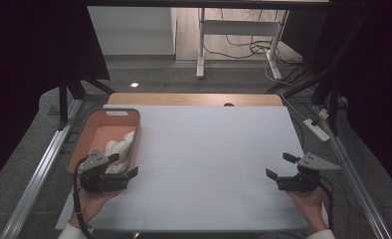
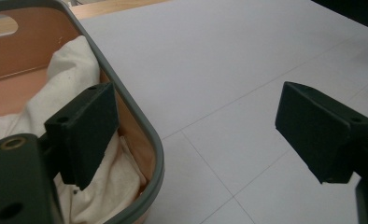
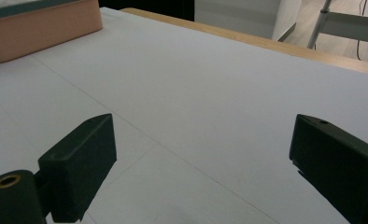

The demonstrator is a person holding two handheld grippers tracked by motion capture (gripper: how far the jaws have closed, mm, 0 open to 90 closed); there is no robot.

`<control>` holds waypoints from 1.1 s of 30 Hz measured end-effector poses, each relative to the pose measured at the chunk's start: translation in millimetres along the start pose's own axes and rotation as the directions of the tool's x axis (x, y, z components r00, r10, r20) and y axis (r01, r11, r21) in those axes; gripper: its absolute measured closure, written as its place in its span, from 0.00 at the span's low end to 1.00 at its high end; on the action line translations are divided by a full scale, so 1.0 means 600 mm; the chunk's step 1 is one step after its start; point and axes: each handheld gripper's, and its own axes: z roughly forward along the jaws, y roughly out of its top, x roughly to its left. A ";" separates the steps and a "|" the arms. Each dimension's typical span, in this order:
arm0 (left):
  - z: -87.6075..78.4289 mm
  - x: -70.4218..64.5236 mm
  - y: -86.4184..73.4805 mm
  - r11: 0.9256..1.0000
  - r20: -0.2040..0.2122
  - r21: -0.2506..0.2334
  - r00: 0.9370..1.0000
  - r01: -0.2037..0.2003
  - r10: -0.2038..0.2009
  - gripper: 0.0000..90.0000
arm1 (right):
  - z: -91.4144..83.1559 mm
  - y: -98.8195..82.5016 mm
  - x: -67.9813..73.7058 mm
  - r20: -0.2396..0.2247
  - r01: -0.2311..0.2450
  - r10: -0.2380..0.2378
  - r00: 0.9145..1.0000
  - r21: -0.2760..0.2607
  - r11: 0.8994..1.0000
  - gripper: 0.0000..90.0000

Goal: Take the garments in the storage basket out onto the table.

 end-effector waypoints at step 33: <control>-0.006 -0.001 0.008 1.000 -0.019 0.015 1.000 0.008 -0.008 0.19 | 0.004 -0.002 0.003 -0.008 -0.009 0.009 1.000 0.008 1.000 0.08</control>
